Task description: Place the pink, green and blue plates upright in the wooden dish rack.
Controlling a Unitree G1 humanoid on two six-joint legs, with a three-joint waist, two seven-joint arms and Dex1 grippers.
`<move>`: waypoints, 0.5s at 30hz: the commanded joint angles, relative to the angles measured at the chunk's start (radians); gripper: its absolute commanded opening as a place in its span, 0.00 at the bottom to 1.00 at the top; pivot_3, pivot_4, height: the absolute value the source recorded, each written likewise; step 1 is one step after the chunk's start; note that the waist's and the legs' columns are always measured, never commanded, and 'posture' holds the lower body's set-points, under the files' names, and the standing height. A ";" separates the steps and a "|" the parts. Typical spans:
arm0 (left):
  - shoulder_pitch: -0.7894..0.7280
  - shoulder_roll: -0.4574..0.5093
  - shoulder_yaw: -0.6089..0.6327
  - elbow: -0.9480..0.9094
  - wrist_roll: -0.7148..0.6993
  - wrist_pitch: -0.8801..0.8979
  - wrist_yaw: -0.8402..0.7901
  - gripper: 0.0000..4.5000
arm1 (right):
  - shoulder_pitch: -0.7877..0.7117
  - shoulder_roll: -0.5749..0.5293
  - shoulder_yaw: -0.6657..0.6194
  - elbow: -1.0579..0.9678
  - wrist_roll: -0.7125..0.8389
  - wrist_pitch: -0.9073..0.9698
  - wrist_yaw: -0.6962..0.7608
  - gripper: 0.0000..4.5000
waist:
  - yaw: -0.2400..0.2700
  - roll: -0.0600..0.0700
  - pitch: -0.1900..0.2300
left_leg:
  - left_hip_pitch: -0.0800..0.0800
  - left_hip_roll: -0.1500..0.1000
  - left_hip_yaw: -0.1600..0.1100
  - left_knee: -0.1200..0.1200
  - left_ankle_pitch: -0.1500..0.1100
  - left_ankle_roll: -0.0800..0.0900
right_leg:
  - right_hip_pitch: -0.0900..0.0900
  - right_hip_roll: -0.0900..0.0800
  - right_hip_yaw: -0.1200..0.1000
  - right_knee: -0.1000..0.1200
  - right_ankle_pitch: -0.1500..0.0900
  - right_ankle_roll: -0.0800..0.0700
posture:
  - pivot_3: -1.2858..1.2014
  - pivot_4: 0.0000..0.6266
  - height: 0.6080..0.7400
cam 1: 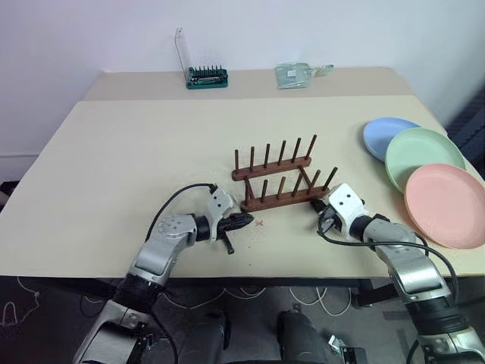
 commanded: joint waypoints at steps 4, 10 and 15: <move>-0.036 0.004 0.054 0.157 0.072 -0.066 0.166 0.01 | -0.041 0.031 0.010 0.024 -0.031 -0.014 -0.023 0.00 | -0.010 0.000 0.000 | 0.002 0.001 0.000 -0.001 0.000 0.000 | 0.001 0.000 0.000 0.000 -0.001 0.002 | 0.52 0.24 1.00; -0.030 0.009 0.046 0.166 0.070 -0.092 0.158 0.01 | -0.044 0.043 0.005 0.027 -0.045 -0.022 -0.030 0.00 | -0.023 0.000 -0.001 | 0.003 0.001 0.000 -0.001 0.000 0.000 | 0.001 0.001 0.000 0.001 -0.001 0.002 | 0.52 0.24 1.00; 0.013 0.022 0.042 0.097 0.037 -0.102 0.099 0.01 | 0.022 -0.003 -0.044 -0.079 0.019 0.012 0.040 0.00 | -0.024 0.000 -0.001 | 0.003 0.001 0.000 -0.002 0.000 0.000 | 0.001 0.001 0.000 0.001 -0.001 0.002 | 0.52 0.24 1.00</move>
